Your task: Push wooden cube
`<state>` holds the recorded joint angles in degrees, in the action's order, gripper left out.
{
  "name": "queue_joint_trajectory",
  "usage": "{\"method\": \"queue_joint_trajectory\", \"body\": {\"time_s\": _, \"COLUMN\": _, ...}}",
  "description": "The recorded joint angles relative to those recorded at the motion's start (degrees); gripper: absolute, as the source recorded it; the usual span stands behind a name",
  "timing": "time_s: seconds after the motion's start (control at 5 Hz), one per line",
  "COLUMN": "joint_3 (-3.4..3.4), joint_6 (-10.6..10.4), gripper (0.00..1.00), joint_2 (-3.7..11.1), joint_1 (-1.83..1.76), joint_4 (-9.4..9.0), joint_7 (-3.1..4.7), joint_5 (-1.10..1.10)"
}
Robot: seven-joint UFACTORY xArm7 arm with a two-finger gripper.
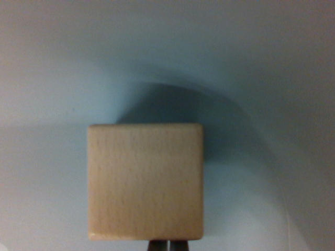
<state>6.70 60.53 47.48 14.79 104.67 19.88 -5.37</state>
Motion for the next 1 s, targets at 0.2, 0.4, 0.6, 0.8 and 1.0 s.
{"method": "queue_joint_trajectory", "body": {"time_s": 0.2, "joint_3": -0.14, "joint_6": 0.51, "gripper": 1.00, "joint_2": 0.68, "joint_1": 0.04, "joint_4": 1.19, "joint_7": -0.19, "joint_5": 0.03}}
{"method": "queue_joint_trajectory", "body": {"time_s": 0.4, "joint_3": -0.14, "joint_6": 0.51, "gripper": 1.00, "joint_2": 0.68, "joint_1": 0.04, "joint_4": 1.19, "joint_7": -0.19, "joint_5": 0.03}}
{"method": "queue_joint_trajectory", "body": {"time_s": 0.6, "joint_3": -0.22, "joint_6": 0.83, "gripper": 1.00, "joint_2": 1.11, "joint_1": 0.06, "joint_4": 1.96, "joint_7": -0.32, "joint_5": 0.05}}
{"method": "queue_joint_trajectory", "body": {"time_s": 0.8, "joint_3": -0.22, "joint_6": 0.83, "gripper": 1.00, "joint_2": 1.11, "joint_1": 0.06, "joint_4": 1.96, "joint_7": -0.32, "joint_5": 0.05}}
{"method": "queue_joint_trajectory", "body": {"time_s": 1.0, "joint_3": -0.26, "joint_6": 0.98, "gripper": 1.00, "joint_2": 1.31, "joint_1": 0.07, "joint_4": 2.30, "joint_7": -0.37, "joint_5": 0.06}}
